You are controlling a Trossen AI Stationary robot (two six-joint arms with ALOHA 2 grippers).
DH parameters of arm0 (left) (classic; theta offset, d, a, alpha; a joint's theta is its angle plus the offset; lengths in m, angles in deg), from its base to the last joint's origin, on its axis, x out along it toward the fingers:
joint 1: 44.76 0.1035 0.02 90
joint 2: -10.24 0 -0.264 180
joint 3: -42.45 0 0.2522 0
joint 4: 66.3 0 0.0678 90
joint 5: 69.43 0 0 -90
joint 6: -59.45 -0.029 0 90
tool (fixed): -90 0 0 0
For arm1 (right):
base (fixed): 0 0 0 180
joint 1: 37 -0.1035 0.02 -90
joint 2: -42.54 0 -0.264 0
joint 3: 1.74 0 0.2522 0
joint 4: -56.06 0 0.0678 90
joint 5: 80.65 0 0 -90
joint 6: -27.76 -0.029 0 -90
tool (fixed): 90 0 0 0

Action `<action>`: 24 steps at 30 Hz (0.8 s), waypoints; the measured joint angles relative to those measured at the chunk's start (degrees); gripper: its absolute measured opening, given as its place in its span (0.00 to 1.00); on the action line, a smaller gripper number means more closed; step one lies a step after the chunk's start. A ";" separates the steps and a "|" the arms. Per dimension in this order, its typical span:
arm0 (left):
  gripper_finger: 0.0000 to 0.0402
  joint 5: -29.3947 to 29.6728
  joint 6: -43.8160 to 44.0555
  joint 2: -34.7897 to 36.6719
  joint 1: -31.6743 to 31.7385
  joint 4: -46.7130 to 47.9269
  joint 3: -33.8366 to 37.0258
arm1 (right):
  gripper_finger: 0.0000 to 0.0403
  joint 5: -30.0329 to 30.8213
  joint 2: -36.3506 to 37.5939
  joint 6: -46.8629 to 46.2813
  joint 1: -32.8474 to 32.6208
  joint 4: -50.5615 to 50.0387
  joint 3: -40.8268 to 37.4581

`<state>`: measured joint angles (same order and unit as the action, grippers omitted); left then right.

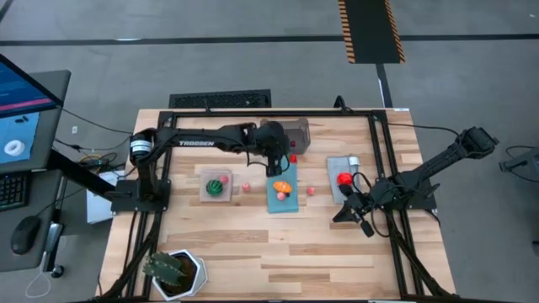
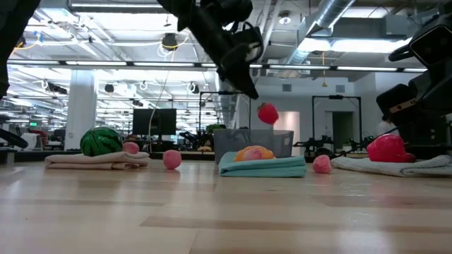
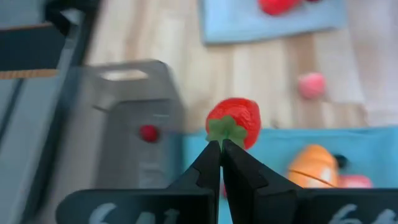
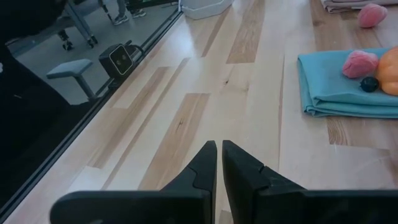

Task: Pick and placing Produce into tupperware
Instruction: Put the red strawberry into the gray bin

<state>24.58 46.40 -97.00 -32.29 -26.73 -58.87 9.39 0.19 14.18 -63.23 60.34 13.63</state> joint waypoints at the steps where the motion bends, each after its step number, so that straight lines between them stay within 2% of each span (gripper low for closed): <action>1: 0.00 0.74 -0.18 0.00 0.51 0.05 -0.95 | 0.12 0.00 -0.02 0.00 0.00 0.00 0.00; 8: 0.00 0.18 -0.27 0.02 6.17 -0.07 -4.53 | 0.12 -0.01 -0.01 0.00 0.01 0.00 0.00; 15: 0.00 -5.14 3.01 0.02 12.39 -0.44 -3.70 | 0.12 -0.01 0.00 -0.01 0.01 0.00 0.00; 24: 0.00 -8.99 4.82 -1.88 13.29 -3.60 -2.07 | 0.12 -0.01 0.00 0.01 0.01 0.00 0.01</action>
<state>15.59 51.22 -98.88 -19.00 -30.33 -60.94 9.38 0.19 14.19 -63.22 60.34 13.64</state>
